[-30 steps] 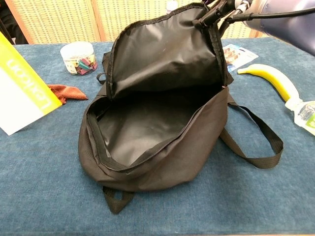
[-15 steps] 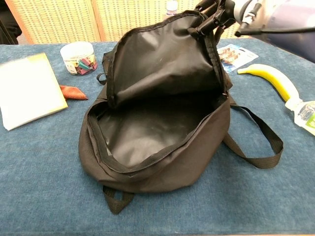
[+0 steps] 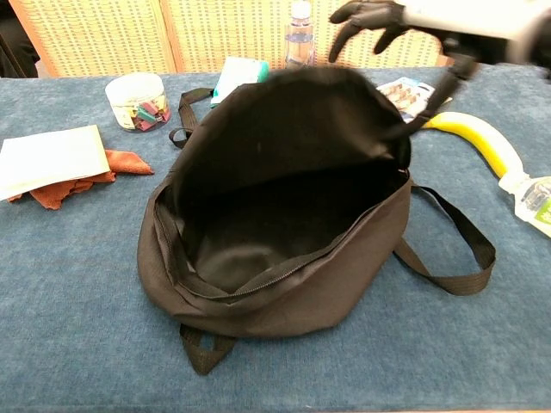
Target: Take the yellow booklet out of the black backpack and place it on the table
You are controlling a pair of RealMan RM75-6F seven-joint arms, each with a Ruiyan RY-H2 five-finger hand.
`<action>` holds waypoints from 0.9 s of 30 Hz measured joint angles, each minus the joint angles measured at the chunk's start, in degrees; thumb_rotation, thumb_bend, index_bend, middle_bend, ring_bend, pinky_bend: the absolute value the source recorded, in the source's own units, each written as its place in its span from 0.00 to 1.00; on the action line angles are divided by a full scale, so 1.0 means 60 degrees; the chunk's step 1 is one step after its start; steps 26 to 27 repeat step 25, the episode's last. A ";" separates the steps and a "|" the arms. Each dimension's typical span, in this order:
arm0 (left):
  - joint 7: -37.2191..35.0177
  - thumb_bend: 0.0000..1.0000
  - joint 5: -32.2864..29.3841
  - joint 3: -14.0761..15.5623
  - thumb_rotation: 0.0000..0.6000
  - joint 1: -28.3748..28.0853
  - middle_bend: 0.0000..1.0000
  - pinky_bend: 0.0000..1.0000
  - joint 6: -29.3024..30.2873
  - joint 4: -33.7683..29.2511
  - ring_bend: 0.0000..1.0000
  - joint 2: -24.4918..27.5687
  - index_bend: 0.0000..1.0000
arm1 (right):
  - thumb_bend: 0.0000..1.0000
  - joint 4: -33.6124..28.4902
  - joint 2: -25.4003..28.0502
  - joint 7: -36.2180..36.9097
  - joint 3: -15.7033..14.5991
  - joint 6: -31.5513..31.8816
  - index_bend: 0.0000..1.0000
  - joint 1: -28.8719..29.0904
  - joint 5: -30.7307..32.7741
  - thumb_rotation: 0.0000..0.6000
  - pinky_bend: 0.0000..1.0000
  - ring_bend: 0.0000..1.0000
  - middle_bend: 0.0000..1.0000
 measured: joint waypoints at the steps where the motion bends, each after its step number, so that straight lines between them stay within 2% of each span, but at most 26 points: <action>1: 0.0068 0.13 0.0047 0.0121 1.00 0.0190 0.00 0.00 0.0161 -0.0126 0.00 -0.0005 0.00 | 0.00 0.0245 0.0224 0.0094 -0.0251 0.0240 0.21 -0.0144 -0.0801 1.00 0.15 0.00 0.00; 5: 0.0203 0.15 0.0180 0.0539 1.00 0.0746 0.00 0.00 0.0463 -0.0533 0.00 -0.0020 0.00 | 0.00 0.1514 0.0837 0.0333 -0.0999 0.1574 0.21 -0.0703 -0.3015 1.00 0.15 0.00 0.00; 7: 0.0185 0.15 0.0308 0.0749 1.00 0.1043 0.00 0.00 0.0665 -0.0742 0.00 -0.0029 0.00 | 0.00 0.2407 0.1026 0.0426 -0.1282 0.2493 0.21 -0.1065 -0.3631 1.00 0.15 0.00 0.00; 10: 0.0122 0.15 0.0561 0.0973 1.00 0.1445 0.00 0.00 0.0996 -0.0928 0.00 -0.0055 0.00 | 0.00 0.3676 0.1126 0.0558 -0.1561 0.3704 0.21 -0.1679 -0.3916 1.00 0.15 0.00 0.00; 13: 0.0148 0.17 0.0887 0.1239 1.00 0.1804 0.00 0.00 0.1329 -0.1026 0.00 -0.0130 0.00 | 0.00 0.4595 0.1013 0.0802 -0.1693 0.4517 0.21 -0.2436 -0.3741 1.00 0.14 0.00 0.00; 16: 0.0279 0.21 0.1129 0.1444 1.00 0.2092 0.00 0.00 0.1550 -0.1042 0.00 -0.0243 0.00 | 0.00 0.4798 0.0812 0.1026 -0.1707 0.4722 0.21 -0.2901 -0.3177 1.00 0.09 0.00 0.00; 22: 0.0374 0.21 0.1431 0.1685 1.00 0.2409 0.00 0.00 0.1652 -0.0798 0.00 -0.0477 0.00 | 0.00 0.4302 0.0212 0.1719 -0.1694 0.4862 0.19 -0.3974 -0.1703 1.00 0.03 0.00 0.00; 27: 0.0299 0.21 0.1576 0.1738 1.00 0.2488 0.00 0.00 0.1632 -0.0629 0.00 -0.0520 0.00 | 0.00 0.3935 0.0014 0.1536 -0.1675 0.4970 0.17 -0.4286 -0.1402 1.00 0.02 0.00 0.00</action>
